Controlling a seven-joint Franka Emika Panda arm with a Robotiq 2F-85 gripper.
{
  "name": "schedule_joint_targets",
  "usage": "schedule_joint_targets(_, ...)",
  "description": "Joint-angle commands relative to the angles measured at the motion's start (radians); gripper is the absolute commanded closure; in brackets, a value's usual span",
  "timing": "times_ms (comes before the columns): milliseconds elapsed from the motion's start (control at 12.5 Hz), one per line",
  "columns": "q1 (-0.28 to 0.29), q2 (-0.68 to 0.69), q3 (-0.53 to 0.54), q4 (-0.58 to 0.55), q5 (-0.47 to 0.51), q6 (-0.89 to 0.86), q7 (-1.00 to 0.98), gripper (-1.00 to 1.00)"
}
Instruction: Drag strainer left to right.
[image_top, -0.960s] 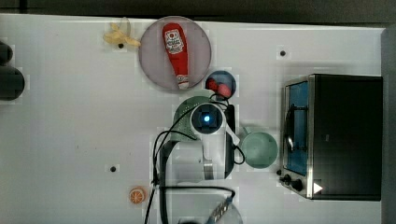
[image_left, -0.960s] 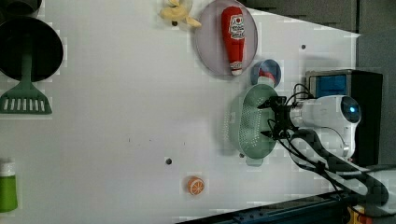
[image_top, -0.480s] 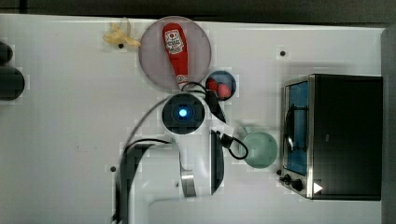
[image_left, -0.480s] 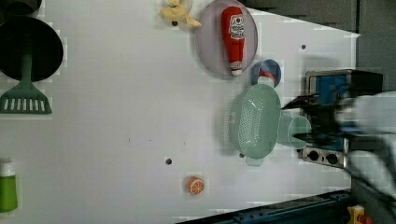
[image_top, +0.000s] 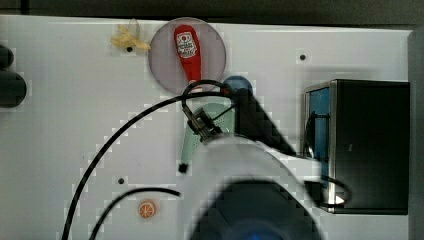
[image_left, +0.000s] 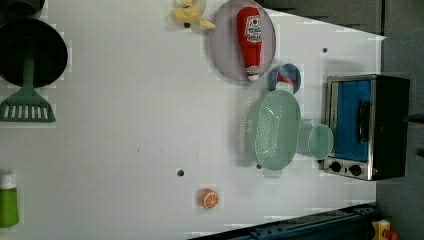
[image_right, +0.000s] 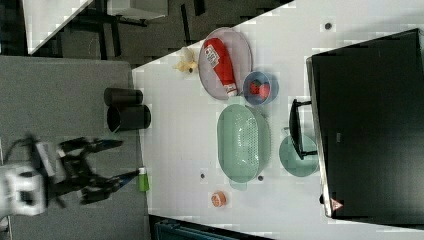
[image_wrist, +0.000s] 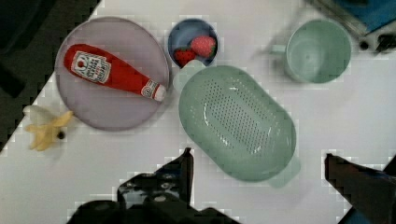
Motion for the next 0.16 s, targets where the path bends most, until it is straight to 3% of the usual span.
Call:
schedule_joint_targets(80, -0.001, 0.060, -0.033, 0.017, -0.006, -0.028, -0.225, -1.00)
schedule_joint_targets(160, -0.002, 0.063, -0.033, 0.029, -0.007, -0.035, -0.228, -1.00)
